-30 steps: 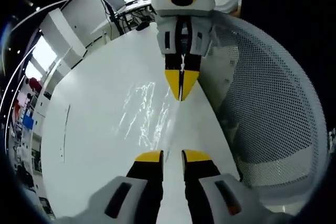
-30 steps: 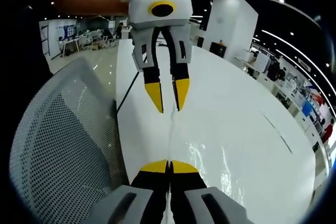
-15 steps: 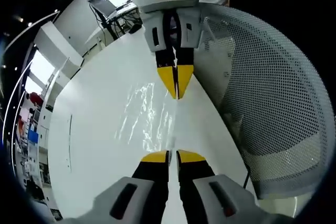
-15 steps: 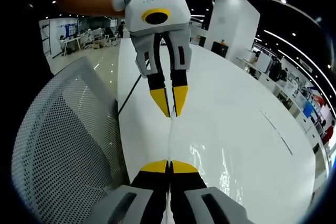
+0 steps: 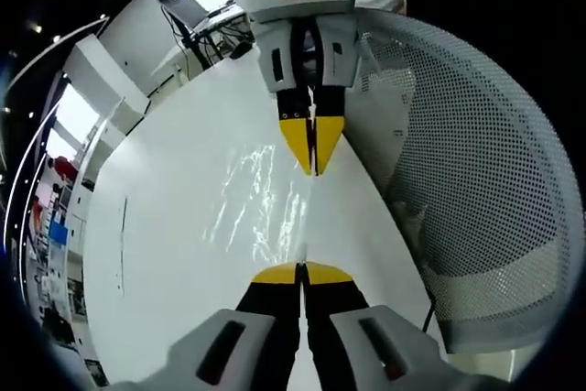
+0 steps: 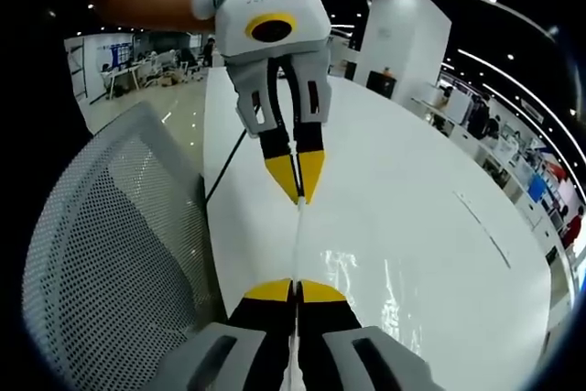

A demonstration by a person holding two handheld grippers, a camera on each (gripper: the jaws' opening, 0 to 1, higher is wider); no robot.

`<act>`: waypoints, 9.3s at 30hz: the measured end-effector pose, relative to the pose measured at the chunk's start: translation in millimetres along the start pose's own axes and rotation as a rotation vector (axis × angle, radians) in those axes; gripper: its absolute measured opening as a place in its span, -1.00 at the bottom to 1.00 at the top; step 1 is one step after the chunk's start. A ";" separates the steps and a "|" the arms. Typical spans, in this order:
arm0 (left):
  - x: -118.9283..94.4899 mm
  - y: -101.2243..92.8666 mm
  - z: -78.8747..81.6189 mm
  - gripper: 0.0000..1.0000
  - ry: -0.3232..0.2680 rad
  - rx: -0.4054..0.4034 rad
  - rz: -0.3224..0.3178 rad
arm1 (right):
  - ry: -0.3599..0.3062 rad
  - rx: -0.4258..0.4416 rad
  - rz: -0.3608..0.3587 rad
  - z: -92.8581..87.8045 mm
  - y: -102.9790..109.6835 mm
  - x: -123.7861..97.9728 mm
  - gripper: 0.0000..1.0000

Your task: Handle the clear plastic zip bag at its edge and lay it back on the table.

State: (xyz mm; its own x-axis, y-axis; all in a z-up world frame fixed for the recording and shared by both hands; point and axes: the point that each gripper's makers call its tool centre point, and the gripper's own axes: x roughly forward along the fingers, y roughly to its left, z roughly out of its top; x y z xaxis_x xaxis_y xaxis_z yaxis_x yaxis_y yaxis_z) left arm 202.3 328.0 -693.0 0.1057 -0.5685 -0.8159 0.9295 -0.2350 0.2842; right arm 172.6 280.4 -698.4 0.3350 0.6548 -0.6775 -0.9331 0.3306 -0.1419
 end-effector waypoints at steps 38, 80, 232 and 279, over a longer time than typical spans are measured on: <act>0.3 -6.4 7.8 -1.00 0.008 -0.067 -0.053 | -0.069 -0.068 0.026 43.4 -0.4 22.2 -0.93; 3.6 -6.1 13.9 -1.00 0.033 -0.092 -0.077 | -0.004 -0.078 0.029 39.0 -3.1 33.7 -1.00; -7.6 1.0 -14.3 -1.00 0.056 -0.149 -0.068 | -0.032 -0.017 0.010 42.1 -7.6 24.7 -1.00; -13.4 5.7 -26.7 -1.00 0.077 -0.168 -0.049 | -0.042 0.008 -0.013 40.0 -14.3 20.6 -1.00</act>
State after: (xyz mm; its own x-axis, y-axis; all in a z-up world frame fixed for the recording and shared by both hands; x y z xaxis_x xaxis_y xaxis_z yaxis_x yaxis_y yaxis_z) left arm 215.6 355.3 -693.9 0.0798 -0.4960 -0.8646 0.9794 -0.1223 0.1605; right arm 198.1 316.4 -681.5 0.3526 0.6781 -0.6449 -0.9275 0.3445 -0.1449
